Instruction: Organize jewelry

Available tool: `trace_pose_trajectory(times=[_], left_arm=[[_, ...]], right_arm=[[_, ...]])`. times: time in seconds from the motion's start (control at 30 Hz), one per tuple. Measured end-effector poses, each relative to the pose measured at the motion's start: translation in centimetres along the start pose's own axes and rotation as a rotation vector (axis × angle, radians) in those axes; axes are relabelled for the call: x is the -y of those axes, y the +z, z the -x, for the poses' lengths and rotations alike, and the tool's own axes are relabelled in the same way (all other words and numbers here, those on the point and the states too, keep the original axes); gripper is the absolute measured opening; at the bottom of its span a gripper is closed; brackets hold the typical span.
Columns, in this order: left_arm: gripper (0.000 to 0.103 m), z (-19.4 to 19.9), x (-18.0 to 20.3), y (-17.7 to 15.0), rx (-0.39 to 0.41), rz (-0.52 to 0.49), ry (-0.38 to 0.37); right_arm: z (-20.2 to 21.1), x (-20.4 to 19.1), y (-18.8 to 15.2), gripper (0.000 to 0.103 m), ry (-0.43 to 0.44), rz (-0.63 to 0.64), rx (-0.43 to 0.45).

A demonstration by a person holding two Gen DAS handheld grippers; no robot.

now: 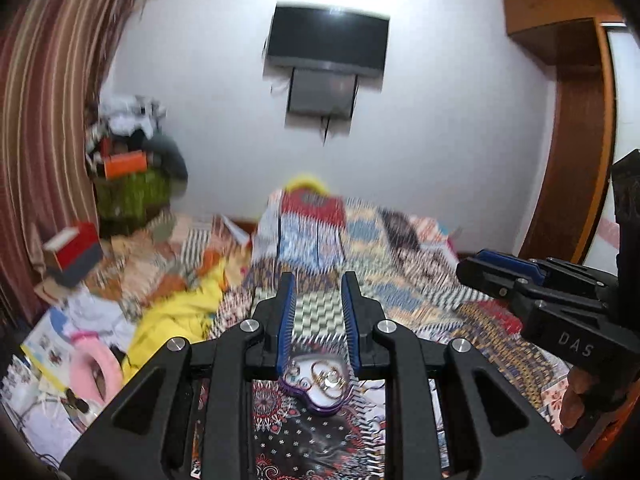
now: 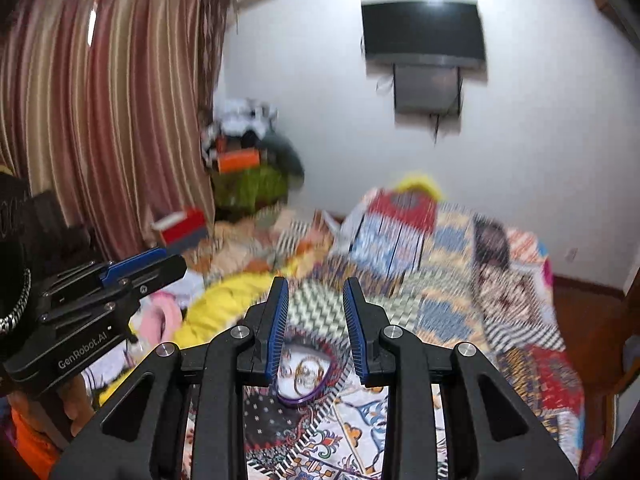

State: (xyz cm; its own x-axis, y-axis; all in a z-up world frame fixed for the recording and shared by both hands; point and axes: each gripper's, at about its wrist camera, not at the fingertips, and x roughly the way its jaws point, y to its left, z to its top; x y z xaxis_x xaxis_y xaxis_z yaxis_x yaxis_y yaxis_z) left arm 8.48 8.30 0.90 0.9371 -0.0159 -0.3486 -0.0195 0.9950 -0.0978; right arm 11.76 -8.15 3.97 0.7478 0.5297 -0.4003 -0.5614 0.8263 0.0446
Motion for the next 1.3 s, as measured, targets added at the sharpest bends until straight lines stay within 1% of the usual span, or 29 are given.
trace_pose_trajectory(times=[0.03,0.1,0.13,0.2,0.23,0.27,0.3,0.33,0.37,0.4,0.43,0.47,0.5,0.57,0.6,0.67,0.73,0.93,1.07,1.3], left_arm=[[0.026,1.7,0.7,0.3,0.039,-0.014,0.006],[0.034,3.9,1.7,0.5,0.095,-0.035,0.020],[0.036,5.5,2.3,0.6,0.134,-0.048,0.037],[0.044,7.5,3.0,0.5,0.184,-0.057,0.059],[0.046,8.5,3.2,0.4,0.206,-0.056,0.067],[0.050,9.4,3.4,0.4,0.223,-0.050,0.072],[0.054,10.1,3.4,0.2,0.236,-0.044,0.074],[0.056,10.9,3.5,0.1,0.248,-0.039,0.079],[0.060,11.3,3.6,0.0,0.256,-0.038,0.085],[0.067,11.8,3.7,-0.1,0.263,-0.039,0.096],[0.072,12.1,3.8,-0.2,0.269,-0.039,0.108],[0.083,12.4,3.8,-0.3,0.277,-0.039,0.120],[0.091,12.6,3.9,-0.3,0.282,-0.039,0.127],[0.097,12.9,3.9,-0.6,0.292,-0.039,0.139],[0.098,13.0,4.0,-0.6,0.293,-0.042,0.143],[0.099,13.3,4.1,-0.7,0.294,-0.046,0.149],[0.102,13.6,4.1,-0.9,0.296,-0.050,0.154],[0.102,14.1,4.4,-1.4,0.296,-0.058,0.160],[0.102,14.2,4.6,-1.4,0.292,-0.053,0.164],[0.102,14.3,4.6,-1.6,0.284,-0.047,0.166]], right_arm=[[1.2,-0.4,0.2,0.025,-0.009,0.005,0.034],[3.1,-1.0,0.6,0.025,-0.022,0.009,0.090],[4.0,-1.3,0.7,0.026,-0.024,0.007,0.118],[5.6,-1.7,0.7,0.029,-0.023,0.003,0.159],[6.4,-1.8,0.6,0.034,-0.028,-0.002,0.186],[7.1,-1.8,0.5,0.042,-0.036,-0.006,0.211],[7.7,-1.9,0.4,0.047,-0.046,-0.009,0.233],[8.4,-2.0,0.2,0.057,-0.059,-0.011,0.260],[8.8,-2.1,0.1,0.066,-0.068,-0.012,0.279],[9.3,-2.2,-0.1,0.070,-0.082,-0.014,0.301],[9.6,-2.3,-0.2,0.076,-0.093,-0.014,0.314],[9.8,-2.5,-0.3,0.082,-0.105,-0.012,0.325],[9.9,-2.7,-0.4,0.084,-0.118,-0.008,0.334],[9.8,-3.0,-0.5,0.090,-0.145,-0.002,0.346],[9.8,-3.1,-0.6,0.092,-0.155,0.002,0.347],[9.9,-3.4,-0.8,0.100,-0.171,0.003,0.345],[10.2,-3.4,-1.0,0.102,-0.183,0.002,0.346],[10.2,-3.4,-1.3,0.102,-0.170,0.003,0.332],[10.7,-3.4,-2.1,0.102,-0.166,0.006,0.321],[11.1,-3.1,-2.2,0.102,-0.155,-0.002,0.309]])
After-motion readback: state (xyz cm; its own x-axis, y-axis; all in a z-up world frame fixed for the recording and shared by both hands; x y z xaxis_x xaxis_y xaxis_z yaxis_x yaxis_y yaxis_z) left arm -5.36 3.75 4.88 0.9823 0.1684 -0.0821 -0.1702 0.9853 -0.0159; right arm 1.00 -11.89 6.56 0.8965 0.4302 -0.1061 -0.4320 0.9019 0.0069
